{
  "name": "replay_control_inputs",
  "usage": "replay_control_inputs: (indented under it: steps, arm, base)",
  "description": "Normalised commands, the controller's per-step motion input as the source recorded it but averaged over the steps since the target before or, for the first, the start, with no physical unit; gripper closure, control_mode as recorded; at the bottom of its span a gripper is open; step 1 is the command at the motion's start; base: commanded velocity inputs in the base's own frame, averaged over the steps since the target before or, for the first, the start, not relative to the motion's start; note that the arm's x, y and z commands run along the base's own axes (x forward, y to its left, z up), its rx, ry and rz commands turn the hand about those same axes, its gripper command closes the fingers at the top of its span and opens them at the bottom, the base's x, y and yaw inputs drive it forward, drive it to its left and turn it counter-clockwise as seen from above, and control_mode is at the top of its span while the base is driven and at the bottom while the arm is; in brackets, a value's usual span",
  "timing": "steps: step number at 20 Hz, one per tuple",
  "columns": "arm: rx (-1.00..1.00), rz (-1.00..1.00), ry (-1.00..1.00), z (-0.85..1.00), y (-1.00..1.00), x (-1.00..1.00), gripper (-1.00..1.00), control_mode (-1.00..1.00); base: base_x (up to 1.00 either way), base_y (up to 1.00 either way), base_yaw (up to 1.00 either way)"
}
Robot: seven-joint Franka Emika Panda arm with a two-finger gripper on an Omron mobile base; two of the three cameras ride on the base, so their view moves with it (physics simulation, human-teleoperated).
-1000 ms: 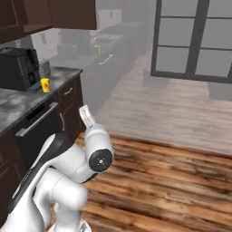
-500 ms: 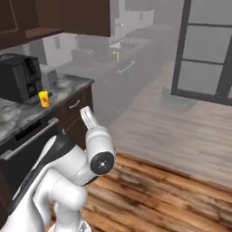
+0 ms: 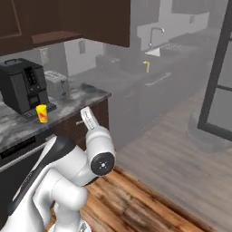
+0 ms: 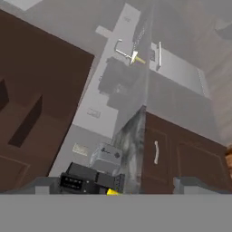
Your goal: Move the cup from next to the sink to the open cabinet. Then, move the bowl with the pear to the fridge to clear the area for faucet cleaning.
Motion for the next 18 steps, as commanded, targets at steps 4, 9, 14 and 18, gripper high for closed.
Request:
replay_control_inputs:
  steps: [4, 9, 14, 18]
  arm:
    - [0.00, 0.00, 0.00, 0.00, 0.00, 0.00, -1.00, 1.00]
    - [0.00, 0.00, 0.00, 0.00, 0.00, 0.00, -1.00, 1.00]
    - [0.00, 0.00, 0.00, 0.00, 0.00, 0.00, -1.00, 1.00]
    - [0.00, 0.00, 0.00, 0.00, 0.00, 0.00, -1.00, 1.00]
  base:
    - [0.99, -0.29, 0.39]
    - [0.72, -0.20, 0.46]
    - [0.26, -0.04, 0.59]
    - [0.37, -0.09, 0.53]
